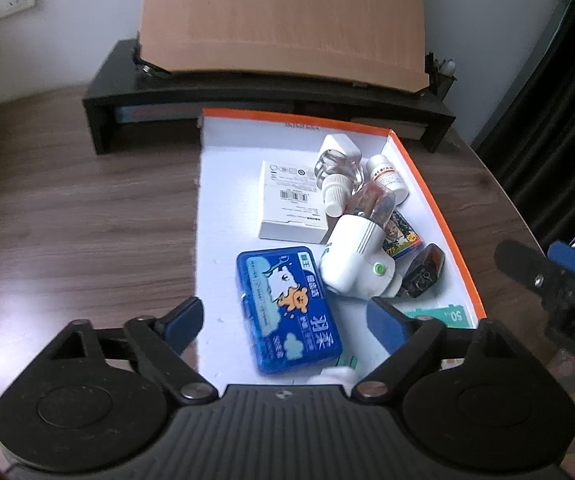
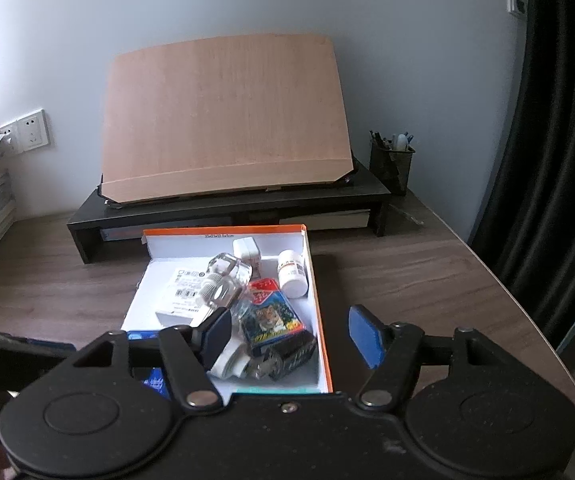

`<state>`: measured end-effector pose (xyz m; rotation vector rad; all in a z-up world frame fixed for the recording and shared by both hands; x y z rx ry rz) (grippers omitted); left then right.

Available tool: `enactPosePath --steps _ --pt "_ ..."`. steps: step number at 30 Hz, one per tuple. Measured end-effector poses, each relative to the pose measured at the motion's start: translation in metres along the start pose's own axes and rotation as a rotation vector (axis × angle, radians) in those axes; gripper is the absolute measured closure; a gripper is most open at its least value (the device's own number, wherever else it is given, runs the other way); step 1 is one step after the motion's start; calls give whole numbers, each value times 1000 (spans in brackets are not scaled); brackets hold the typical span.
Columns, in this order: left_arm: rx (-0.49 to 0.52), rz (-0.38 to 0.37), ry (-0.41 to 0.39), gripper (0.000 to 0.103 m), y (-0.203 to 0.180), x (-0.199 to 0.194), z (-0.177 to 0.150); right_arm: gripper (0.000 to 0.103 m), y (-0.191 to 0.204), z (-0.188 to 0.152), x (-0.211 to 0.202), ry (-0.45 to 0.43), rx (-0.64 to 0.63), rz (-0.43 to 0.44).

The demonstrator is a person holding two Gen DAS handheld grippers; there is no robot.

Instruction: Organize rigid objects

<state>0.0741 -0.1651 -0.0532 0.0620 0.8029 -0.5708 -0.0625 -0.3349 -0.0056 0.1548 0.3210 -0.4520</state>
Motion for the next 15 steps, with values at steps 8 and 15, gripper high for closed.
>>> enactPosePath --steps 8,15 --pt "36 59 -1 0 -5 -45 -13 21 -6 -12 -40 40 31 9" --pt "41 85 20 0 -12 -59 -32 20 -7 -35 -60 119 29 26"
Point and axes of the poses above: each gripper's, at about its wrist camera, not at the fingertips, and x roughly the way its jaws point, y to its left, z to its top, the point moved 8 cm from there along x, roughly the way its jaws point, and after that the axes turned 13 degrees about -y, right-handed, at the moved point
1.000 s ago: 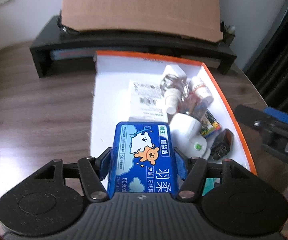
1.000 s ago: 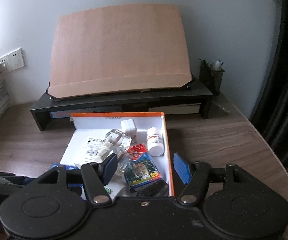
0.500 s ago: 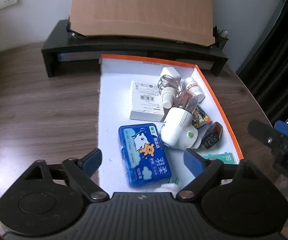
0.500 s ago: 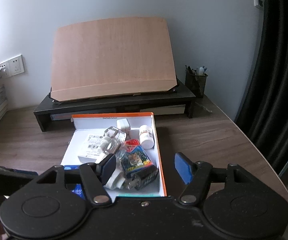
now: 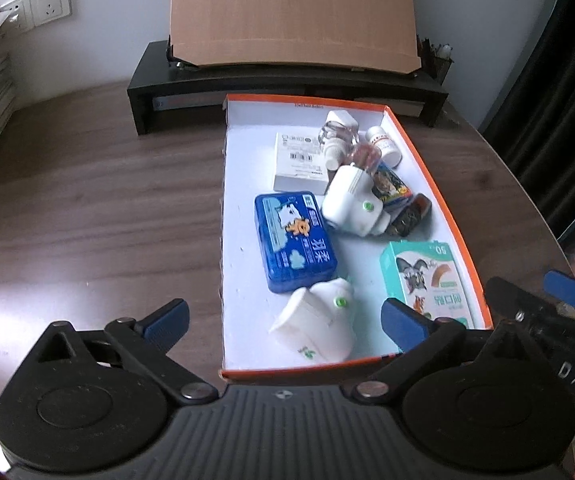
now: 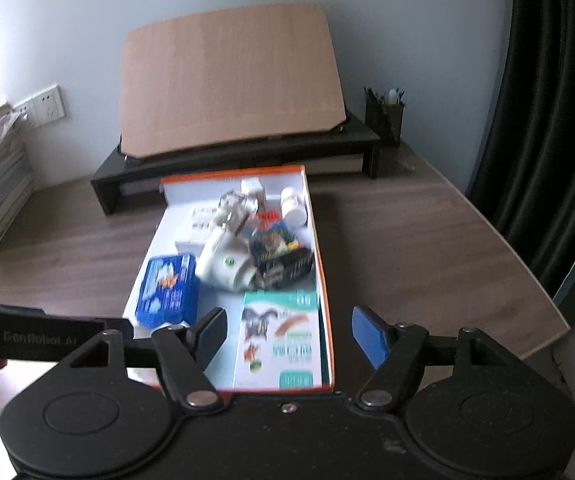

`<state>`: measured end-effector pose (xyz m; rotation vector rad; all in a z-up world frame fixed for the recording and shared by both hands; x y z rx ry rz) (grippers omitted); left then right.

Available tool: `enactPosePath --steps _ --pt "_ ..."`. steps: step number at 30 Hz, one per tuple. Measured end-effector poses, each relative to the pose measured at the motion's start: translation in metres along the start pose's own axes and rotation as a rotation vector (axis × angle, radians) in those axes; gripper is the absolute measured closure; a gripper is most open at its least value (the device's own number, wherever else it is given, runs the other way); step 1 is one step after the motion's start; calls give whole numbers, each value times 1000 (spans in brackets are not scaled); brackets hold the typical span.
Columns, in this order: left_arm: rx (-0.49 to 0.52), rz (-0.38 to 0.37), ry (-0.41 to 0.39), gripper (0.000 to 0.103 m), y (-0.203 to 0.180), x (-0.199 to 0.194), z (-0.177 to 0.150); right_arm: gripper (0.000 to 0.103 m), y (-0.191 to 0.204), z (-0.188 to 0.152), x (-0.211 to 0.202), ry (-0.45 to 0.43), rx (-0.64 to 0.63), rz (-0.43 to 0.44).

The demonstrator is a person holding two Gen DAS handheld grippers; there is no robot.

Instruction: Organize rigid objects

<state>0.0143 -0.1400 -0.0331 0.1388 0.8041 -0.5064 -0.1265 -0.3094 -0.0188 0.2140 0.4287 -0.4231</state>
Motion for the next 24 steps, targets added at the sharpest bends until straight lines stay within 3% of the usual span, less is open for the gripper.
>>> enactPosePath --steps 24 --pt "15 71 3 0 -14 -5 -7 20 -6 -9 -1 40 -24 29"
Point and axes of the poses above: each gripper's, at about its wrist camera, not at the fingertips, and x roughly the way its jaws point, y to its left, z to its top, the point moved 8 cm from there along x, roughly the way its jaws point, and after that the axes turned 13 degrees about -y, right-handed, at the moved point
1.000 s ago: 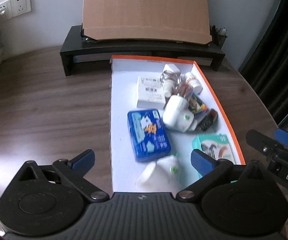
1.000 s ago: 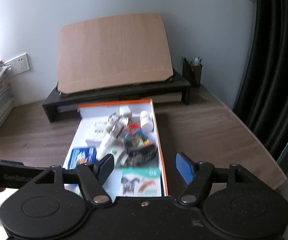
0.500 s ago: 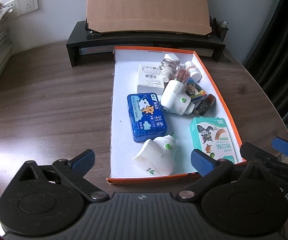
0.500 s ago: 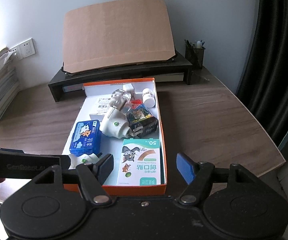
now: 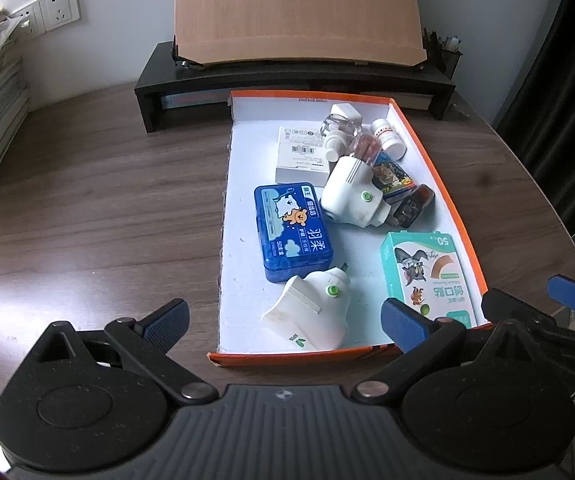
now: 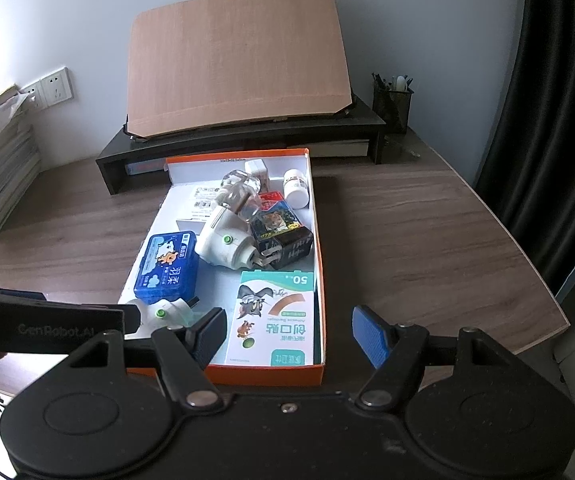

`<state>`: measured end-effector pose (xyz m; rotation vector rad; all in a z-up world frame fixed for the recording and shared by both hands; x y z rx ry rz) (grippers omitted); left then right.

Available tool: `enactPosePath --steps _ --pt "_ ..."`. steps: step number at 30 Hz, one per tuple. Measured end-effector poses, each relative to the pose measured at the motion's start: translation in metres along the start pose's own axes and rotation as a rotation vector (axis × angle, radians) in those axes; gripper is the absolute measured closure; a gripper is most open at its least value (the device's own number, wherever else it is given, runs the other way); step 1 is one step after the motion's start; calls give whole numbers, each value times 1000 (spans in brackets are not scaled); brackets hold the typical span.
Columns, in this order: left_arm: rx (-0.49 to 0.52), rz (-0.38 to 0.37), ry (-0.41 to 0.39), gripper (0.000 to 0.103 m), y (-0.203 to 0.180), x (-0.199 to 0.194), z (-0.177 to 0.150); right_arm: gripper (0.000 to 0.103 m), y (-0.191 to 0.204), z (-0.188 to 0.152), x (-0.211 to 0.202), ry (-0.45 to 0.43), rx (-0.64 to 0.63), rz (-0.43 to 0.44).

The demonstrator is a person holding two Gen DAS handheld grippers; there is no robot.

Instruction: Organize rigid objects

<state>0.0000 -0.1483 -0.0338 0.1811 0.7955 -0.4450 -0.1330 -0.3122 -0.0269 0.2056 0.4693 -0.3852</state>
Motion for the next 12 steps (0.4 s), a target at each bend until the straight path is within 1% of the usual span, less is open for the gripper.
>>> enactPosePath --steps 12 --pt "-1 12 -8 0 3 1 0 20 2 1 0 5 -3 11"
Point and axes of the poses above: each gripper's, at about its wrist camera, not at the fingertips, and x roughly the way its jaws point, y to its left, z to its top, the point moved 8 cm from there along x, roughly the way its jaws point, and after that the axes turned 13 degrees about -y, right-handed, at the moved point
